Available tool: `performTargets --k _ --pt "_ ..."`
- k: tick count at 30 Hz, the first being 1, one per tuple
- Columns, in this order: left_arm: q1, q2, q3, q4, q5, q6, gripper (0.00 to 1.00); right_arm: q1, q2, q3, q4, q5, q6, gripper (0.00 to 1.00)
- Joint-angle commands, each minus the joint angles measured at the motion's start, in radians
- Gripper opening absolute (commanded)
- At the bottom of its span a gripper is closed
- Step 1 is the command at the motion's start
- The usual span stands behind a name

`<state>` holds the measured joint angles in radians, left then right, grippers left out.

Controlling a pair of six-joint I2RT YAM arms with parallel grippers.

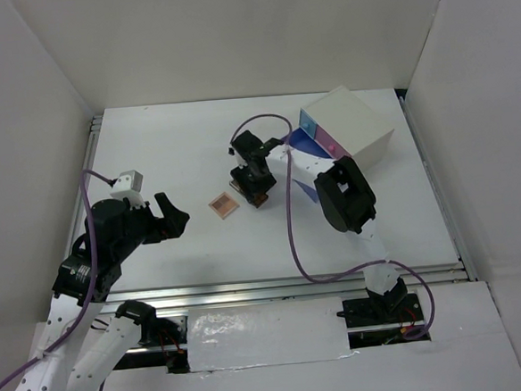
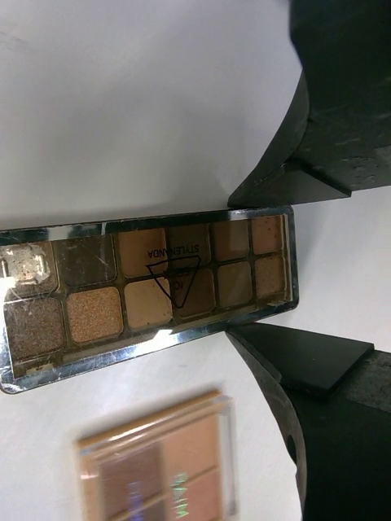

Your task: Organize the makeup

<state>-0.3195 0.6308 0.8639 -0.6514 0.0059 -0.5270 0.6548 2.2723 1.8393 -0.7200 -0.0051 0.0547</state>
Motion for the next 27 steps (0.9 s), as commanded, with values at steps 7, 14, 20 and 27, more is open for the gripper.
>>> performTargets --k 7,14,20,27 --pt "0.003 -0.011 0.004 0.039 0.014 0.010 0.99 0.017 -0.368 -0.163 0.050 0.076 0.027 0.23" --pt "0.003 -0.014 0.004 0.041 0.019 0.013 0.99 -0.105 -0.367 -0.120 -0.088 0.354 -0.003 0.23" --pt "0.003 -0.017 0.001 0.045 0.028 0.016 0.99 -0.230 -0.355 -0.075 -0.104 0.426 -0.007 0.29" --pt "0.003 -0.019 0.001 0.047 0.032 0.018 0.99 -0.231 -0.395 -0.054 -0.114 0.291 0.013 0.97"
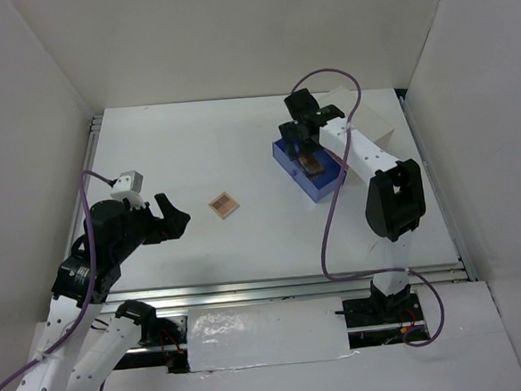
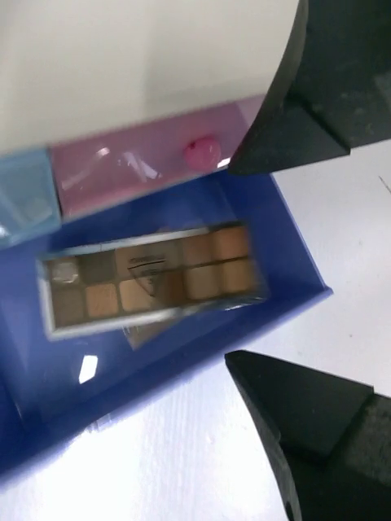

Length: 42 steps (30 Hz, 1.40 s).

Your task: Organize the makeup

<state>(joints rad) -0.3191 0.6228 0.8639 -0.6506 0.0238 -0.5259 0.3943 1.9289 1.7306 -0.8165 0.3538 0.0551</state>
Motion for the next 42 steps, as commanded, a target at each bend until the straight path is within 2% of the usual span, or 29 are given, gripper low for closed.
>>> performTargets --k 1,5,7,11,14,19,29,42 --pt "0.005 -0.009 0.000 0.046 0.015 0.017 1.00 0.038 -0.067 0.052 -0.012 -0.094 0.017 1.00" --pt "0.003 -0.009 0.003 0.045 0.013 0.017 0.99 0.118 -0.117 0.037 0.048 -0.202 0.038 1.00" --pt "0.003 -0.014 0.001 0.043 0.008 0.014 0.99 0.211 -0.110 0.024 0.079 -0.286 0.058 1.00" --pt "0.003 -0.023 0.000 0.042 -0.004 0.007 0.99 0.388 -0.025 0.027 0.192 -0.320 0.130 1.00" --pt "0.003 -0.020 0.001 0.037 -0.010 0.006 0.99 0.475 0.127 0.110 0.209 -0.280 0.173 1.00" --pt "-0.001 -0.023 0.000 0.040 -0.007 0.007 1.00 0.497 0.332 0.306 0.139 -0.349 0.199 1.00" --pt "-0.001 -0.031 0.000 0.042 -0.001 0.009 0.99 0.503 0.378 0.277 0.185 -0.194 0.137 1.00" --pt "-0.001 -0.028 0.000 0.043 0.001 0.009 0.99 0.476 0.469 0.297 0.145 -0.219 0.098 1.00"
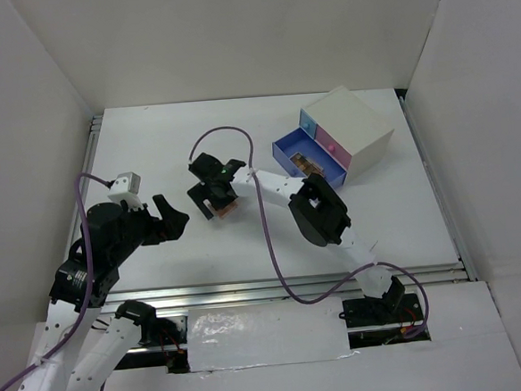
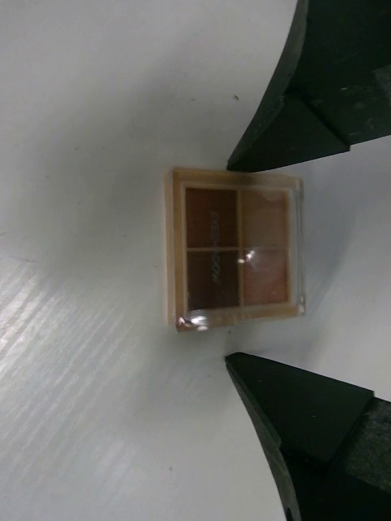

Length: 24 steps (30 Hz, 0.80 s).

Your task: Organize the makeup

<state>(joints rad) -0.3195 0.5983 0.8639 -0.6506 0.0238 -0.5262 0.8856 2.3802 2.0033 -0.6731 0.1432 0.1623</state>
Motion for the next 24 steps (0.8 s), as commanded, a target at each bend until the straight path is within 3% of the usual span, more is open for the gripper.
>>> performTargets --k 1,5,6,8,9,16,20,24 --pt "0.000 -0.003 -0.002 0.043 0.001 0.009 0.99 -0.022 0.020 0.026 0.000 -0.022 -0.009 0.99" --pt "-0.001 -0.002 0.000 0.043 0.001 0.009 0.99 -0.028 0.024 0.026 -0.020 -0.063 -0.012 0.93" --pt "-0.001 -0.003 -0.002 0.045 0.001 0.009 0.99 -0.028 0.020 0.023 -0.022 -0.077 -0.017 0.74" --pt "-0.001 -0.003 -0.002 0.043 -0.001 0.009 0.99 -0.028 0.002 0.002 -0.022 -0.106 -0.020 0.48" --pt "-0.001 -0.003 -0.002 0.043 0.001 0.009 0.99 -0.028 -0.010 -0.011 -0.014 -0.109 -0.018 0.44" --pt "-0.001 0.001 0.000 0.043 0.001 0.011 0.99 -0.062 -0.229 -0.161 0.056 -0.050 -0.069 0.39" --pt "-0.001 0.001 0.000 0.043 0.004 0.012 0.99 -0.160 -0.349 -0.242 0.055 -0.074 -0.188 0.40" --pt "-0.001 -0.011 -0.002 0.045 0.004 0.011 0.99 -0.299 -0.397 -0.293 0.023 0.011 -0.240 0.40"
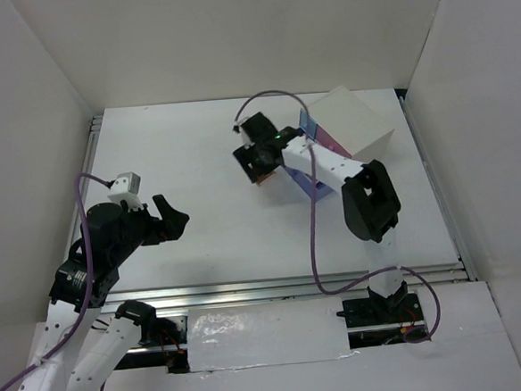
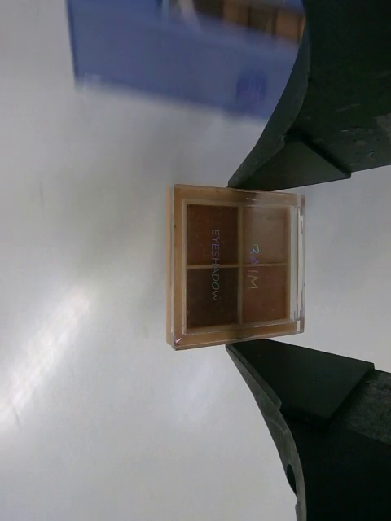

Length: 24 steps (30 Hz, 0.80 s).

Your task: Organize the makeup

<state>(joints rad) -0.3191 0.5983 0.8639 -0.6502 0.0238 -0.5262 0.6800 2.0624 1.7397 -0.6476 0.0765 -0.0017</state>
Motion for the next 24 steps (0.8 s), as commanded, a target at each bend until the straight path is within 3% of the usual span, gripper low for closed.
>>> performTargets --k 1,6,12,14,15,16,24 --pt "-0.003 -0.012 -0.002 0.044 0.004 0.011 0.99 -0.118 -0.090 -0.046 -0.009 0.091 -0.087 0.40" --pt "-0.003 -0.009 -0.002 0.047 0.014 0.015 1.00 -0.252 -0.108 -0.057 -0.027 0.083 -0.074 0.45" --pt "-0.001 -0.011 -0.003 0.049 0.022 0.017 0.99 -0.307 -0.117 -0.051 -0.020 0.104 -0.027 0.53" --pt "-0.003 -0.011 -0.002 0.049 0.024 0.018 1.00 -0.310 -0.116 -0.040 -0.027 0.140 -0.012 0.68" --pt "-0.003 -0.009 -0.002 0.049 0.027 0.018 1.00 -0.310 -0.114 -0.026 -0.030 0.153 0.000 0.90" --pt "-0.003 -0.011 -0.003 0.049 0.027 0.018 0.99 -0.312 -0.116 -0.020 -0.043 0.144 0.000 1.00" --pt "-0.003 -0.014 -0.005 0.049 0.022 0.017 0.99 -0.241 -0.179 -0.055 -0.011 -0.006 0.066 1.00"
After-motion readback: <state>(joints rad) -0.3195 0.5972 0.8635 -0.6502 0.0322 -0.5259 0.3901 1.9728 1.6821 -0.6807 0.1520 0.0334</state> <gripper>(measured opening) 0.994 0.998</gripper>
